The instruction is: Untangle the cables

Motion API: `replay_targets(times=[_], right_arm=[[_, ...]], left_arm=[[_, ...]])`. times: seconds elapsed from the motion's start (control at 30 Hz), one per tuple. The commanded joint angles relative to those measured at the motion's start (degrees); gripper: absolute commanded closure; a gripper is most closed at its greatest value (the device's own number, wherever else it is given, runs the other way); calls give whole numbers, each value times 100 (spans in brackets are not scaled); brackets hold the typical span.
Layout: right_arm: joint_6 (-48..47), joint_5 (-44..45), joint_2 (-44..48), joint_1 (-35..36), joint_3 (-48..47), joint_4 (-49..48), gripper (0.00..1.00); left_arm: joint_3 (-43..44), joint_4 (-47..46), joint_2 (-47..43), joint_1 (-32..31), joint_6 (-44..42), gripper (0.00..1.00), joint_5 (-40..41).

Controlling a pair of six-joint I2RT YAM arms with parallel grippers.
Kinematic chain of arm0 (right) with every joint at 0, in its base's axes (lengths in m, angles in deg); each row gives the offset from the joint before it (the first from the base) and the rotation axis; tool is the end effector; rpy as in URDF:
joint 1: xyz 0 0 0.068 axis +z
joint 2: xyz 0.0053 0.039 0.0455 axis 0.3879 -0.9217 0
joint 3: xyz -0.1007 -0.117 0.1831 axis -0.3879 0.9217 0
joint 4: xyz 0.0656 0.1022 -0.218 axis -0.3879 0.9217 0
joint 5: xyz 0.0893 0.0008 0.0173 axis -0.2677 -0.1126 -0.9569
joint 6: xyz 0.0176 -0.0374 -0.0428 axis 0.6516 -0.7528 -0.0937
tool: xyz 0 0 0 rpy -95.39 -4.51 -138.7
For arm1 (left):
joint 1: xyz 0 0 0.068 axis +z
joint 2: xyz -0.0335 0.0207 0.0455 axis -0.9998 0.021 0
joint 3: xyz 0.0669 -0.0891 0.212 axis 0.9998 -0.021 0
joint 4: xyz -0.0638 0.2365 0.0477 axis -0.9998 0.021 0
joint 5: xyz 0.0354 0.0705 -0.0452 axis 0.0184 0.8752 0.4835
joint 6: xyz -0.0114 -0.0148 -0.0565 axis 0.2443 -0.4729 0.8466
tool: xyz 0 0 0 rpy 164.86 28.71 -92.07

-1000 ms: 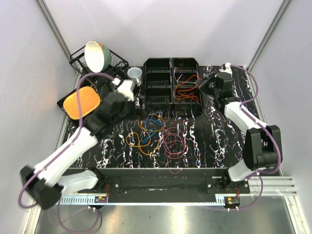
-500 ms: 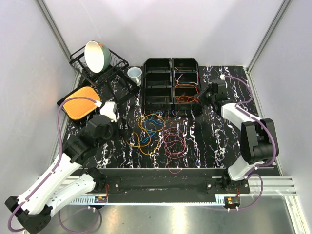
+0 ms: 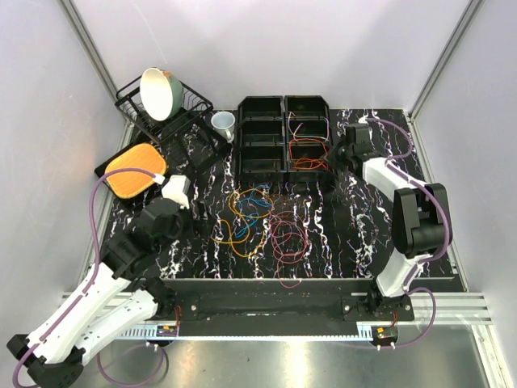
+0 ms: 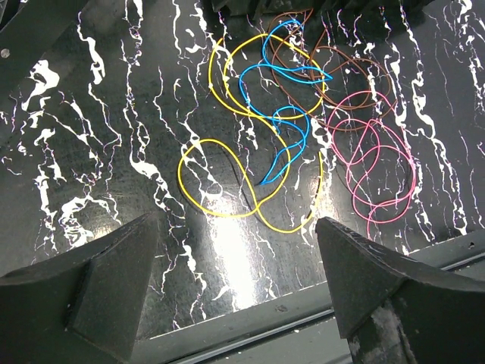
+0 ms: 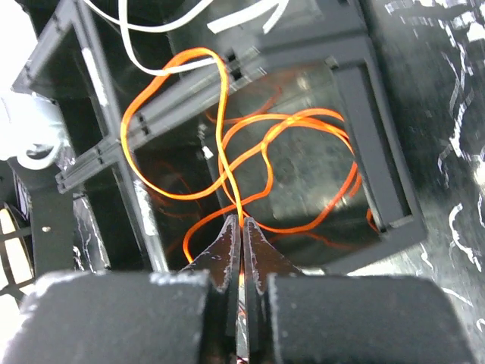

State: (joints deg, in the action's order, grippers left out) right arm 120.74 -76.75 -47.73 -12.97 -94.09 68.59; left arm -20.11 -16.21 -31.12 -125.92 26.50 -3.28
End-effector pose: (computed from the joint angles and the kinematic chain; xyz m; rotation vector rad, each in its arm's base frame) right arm 0.3743 0.0693 0.1869 0.5951 2.2412 0.5855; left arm 0.1280 -0.0860 0.2764 0.1006 2.1762 -0.4187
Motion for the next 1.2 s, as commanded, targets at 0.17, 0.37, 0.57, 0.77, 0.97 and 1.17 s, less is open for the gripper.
replay_targets(times=[0.17, 0.37, 0.57, 0.77, 0.97, 1.17], right_arm=[[-506, 134, 92, 44, -713, 603, 52], [-840, 511, 698, 44, -766, 1086, 24], [-1007, 521, 1383, 44, -609, 1272, 14], [-981, 495, 2052, 245, -170, 1272, 15], [-954, 512, 2448, 965, 208, 1316, 16], [-910, 328, 2913, 1142, 789, 1386, 16]], left_arm=[[-39, -284, -39, 3, -84, 12, 113], [-22, -276, 128, -5, -93, 12, 113], [-30, -276, 225, -14, -49, 13, 156], [5, -371, 505, -5, 380, 15, 473], [5, -1047, 1524, -40, 961, 21, 569], [5, -2050, 2895, -41, 1216, 29, 781]])
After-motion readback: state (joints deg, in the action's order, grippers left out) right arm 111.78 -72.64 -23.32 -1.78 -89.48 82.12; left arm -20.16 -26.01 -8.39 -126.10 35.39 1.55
